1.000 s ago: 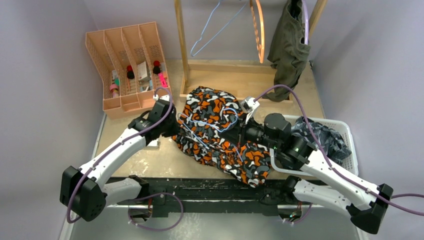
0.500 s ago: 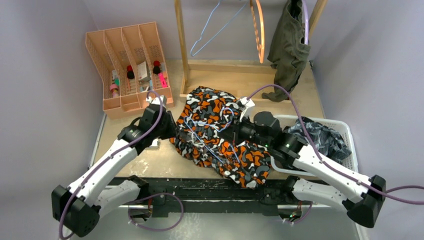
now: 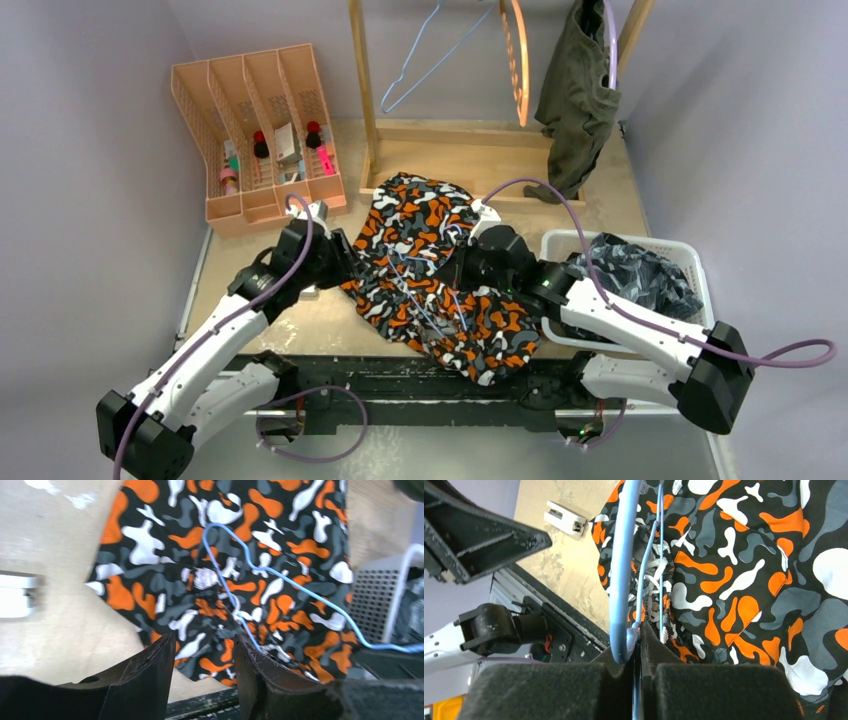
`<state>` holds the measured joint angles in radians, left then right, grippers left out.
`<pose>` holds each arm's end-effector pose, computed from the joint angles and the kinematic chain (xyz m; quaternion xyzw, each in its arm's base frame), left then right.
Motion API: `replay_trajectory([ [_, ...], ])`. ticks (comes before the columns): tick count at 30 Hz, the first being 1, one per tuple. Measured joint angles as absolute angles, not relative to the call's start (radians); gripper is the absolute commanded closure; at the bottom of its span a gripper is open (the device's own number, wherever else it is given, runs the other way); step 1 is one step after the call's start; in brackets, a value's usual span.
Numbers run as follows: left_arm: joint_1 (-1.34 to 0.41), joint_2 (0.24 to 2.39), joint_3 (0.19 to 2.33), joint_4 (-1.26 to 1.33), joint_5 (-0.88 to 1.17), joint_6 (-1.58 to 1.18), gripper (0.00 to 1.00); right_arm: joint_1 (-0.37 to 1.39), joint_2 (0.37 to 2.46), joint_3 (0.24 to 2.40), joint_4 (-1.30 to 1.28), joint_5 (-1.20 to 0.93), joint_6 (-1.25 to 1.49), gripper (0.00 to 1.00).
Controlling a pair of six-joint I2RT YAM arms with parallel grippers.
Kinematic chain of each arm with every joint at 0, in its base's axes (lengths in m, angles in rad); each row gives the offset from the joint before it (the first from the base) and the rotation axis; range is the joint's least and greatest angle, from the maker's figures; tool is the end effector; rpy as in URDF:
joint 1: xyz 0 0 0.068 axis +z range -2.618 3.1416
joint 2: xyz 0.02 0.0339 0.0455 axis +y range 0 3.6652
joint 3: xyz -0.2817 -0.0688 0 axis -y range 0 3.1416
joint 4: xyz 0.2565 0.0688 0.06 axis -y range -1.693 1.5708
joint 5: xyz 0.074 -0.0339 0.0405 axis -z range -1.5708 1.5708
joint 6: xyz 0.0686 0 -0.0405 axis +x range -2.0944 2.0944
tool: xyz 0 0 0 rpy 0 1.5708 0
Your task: Remove the shorts from the hanger
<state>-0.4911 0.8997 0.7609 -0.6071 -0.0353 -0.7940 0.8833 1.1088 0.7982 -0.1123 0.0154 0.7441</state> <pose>0.1880 -0.0978 0.2613 -0.1452 0.9044 -0.2272 0.3305 0.1830 0.2212 0.2859 -0.0542 0.8380 0.3902 0.3776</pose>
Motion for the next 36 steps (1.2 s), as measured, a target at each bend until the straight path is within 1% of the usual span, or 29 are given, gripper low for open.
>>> replay_trajectory([
  [4,-0.493,0.838,0.691,-0.517,0.064,-0.868,0.54,0.892,1.111,0.779,-0.089,0.044,0.799,1.0],
  [7,-0.529,0.799,0.645,-0.43,0.112,-0.942,0.54,0.909,1.115,0.768,-0.072,0.073,0.831,1.0],
  [9,-0.588,0.794,0.64,-0.388,0.115,-0.981,0.54,0.92,1.123,0.768,-0.062,0.091,0.843,1.0],
  [14,-0.8,0.818,0.64,-0.23,0.088,-1.056,0.55,0.94,1.179,0.769,-0.046,0.124,0.859,1.0],
  [20,-0.93,0.924,0.608,-0.067,0.067,-1.11,0.55,0.945,1.208,0.778,-0.038,0.145,0.876,1.0],
  [25,-0.982,0.947,0.529,0.031,0.067,-1.152,0.55,0.948,1.208,0.778,-0.03,0.144,0.896,1.0],
  [31,-1.023,0.978,0.496,0.124,0.064,-1.173,0.56,0.948,1.216,0.789,-0.027,0.141,0.909,1.0],
  [34,-1.03,0.984,0.478,0.166,0.054,-1.181,0.59,0.948,1.225,0.797,-0.024,0.139,0.91,1.0],
  [36,-1.03,0.996,0.477,0.186,0.05,-1.185,0.64,0.948,1.229,0.801,-0.023,0.139,0.912,1.0],
])
